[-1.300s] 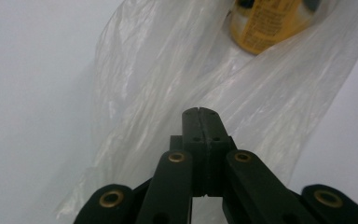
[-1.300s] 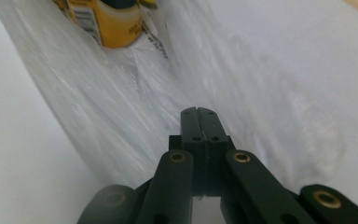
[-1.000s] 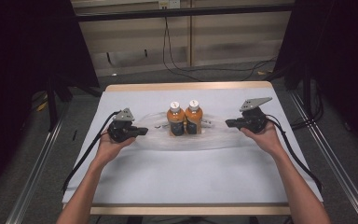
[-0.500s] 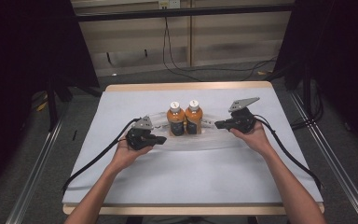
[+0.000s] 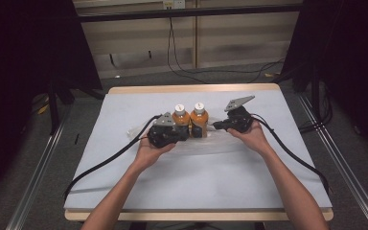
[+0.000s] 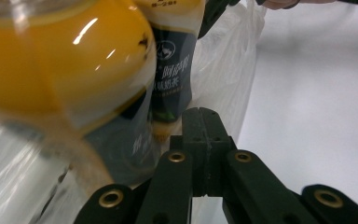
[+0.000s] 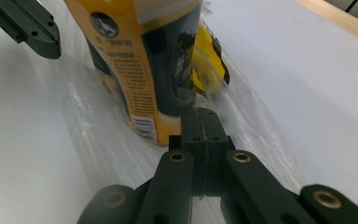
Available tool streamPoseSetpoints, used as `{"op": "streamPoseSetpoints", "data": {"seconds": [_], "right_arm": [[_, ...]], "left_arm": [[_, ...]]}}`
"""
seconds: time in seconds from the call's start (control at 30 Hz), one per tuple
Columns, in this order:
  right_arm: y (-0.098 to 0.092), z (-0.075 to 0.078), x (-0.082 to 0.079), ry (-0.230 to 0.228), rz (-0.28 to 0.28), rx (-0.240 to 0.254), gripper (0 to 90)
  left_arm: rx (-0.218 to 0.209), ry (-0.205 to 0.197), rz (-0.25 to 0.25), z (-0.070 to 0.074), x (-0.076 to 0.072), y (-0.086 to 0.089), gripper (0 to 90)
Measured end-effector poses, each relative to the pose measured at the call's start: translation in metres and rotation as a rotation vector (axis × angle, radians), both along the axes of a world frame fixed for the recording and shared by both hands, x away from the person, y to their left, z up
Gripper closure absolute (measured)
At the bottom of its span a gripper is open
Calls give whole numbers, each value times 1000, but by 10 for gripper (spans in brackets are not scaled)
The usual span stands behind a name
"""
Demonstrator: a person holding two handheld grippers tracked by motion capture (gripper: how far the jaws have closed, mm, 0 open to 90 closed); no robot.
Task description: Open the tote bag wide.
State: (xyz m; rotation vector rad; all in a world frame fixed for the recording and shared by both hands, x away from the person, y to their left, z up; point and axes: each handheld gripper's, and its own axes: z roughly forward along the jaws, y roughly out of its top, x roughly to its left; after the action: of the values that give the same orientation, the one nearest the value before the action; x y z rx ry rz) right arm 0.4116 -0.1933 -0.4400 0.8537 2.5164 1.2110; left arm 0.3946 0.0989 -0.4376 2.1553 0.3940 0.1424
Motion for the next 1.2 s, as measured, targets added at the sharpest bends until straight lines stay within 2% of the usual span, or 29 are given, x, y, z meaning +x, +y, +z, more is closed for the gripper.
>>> {"op": "streamPoseSetpoints", "data": {"seconds": [0.1, 0.17, 0.23, 0.3, 0.4, 0.43, 0.53, 0.67, 0.73, 0.77, 0.8, 0.87, 0.9, 0.93, 1.0, 1.1, 1.13, 1.2], "right_arm": [[4, 0, 5, 5, -9, -25, 900], [5, 1, 9, 8, -18, -20, 900], [8, 2, 13, 20, -23, -35, 900], [13, 2, 17, 30, -29, -58, 900], [17, 0, 24, 48, -36, -50, 900], [18, -2, 26, 58, -42, -44, 900], [19, -10, 33, 80, -47, -46, 900], [24, -20, 37, 97, -47, -62, 900], [25, -23, 38, 105, -50, -62, 900], [25, -25, 39, 102, -51, -59, 900], [26, -26, 40, 101, -50, -55, 900], [28, -29, 40, 108, -50, -55, 900], [28, -29, 41, 106, -53, -63, 900], [29, -31, 41, 111, -43, -65, 900], [32, -33, 43, 119, -50, -75, 900], [32, -37, 46, 127, -56, -65, 900], [32, -38, 48, 134, -61, -67, 900], [32, -41, 50, 140, -74, -64, 900]], "left_arm": [[1, 2, 4, -4, 0, -9, 900], [43, -9, 9, -10, 0, -13, 900], [89, -4, 16, -19, -1, -14, 900], [92, 4, 3, -25, -2, -15, 900], [83, 5, -3, -29, -4, -21, 900], [93, -14, 0, -30, -5, -22, 900], [79, -10, 18, -27, -2, -19, 900], [19, -15, 14, -19, 2, -19, 900], [13, -16, 27, -18, 6, -18, 900], [44, -20, 41, -20, 8, -17, 900], [59, -5, 47, -24, 11, -17, 900], [110, -21, 45, -31, 8, -20, 900], [118, -45, 37, -34, 6, -22, 900], [134, -47, 28, -35, 4, -23, 900], [143, -60, 33, -37, 2, -24, 900], [148, -51, 23, -43, -3, -26, 900], [170, -50, 8, -45, -4, -27, 900], [174, -50, 8, -46, -5, -27, 900]]}}
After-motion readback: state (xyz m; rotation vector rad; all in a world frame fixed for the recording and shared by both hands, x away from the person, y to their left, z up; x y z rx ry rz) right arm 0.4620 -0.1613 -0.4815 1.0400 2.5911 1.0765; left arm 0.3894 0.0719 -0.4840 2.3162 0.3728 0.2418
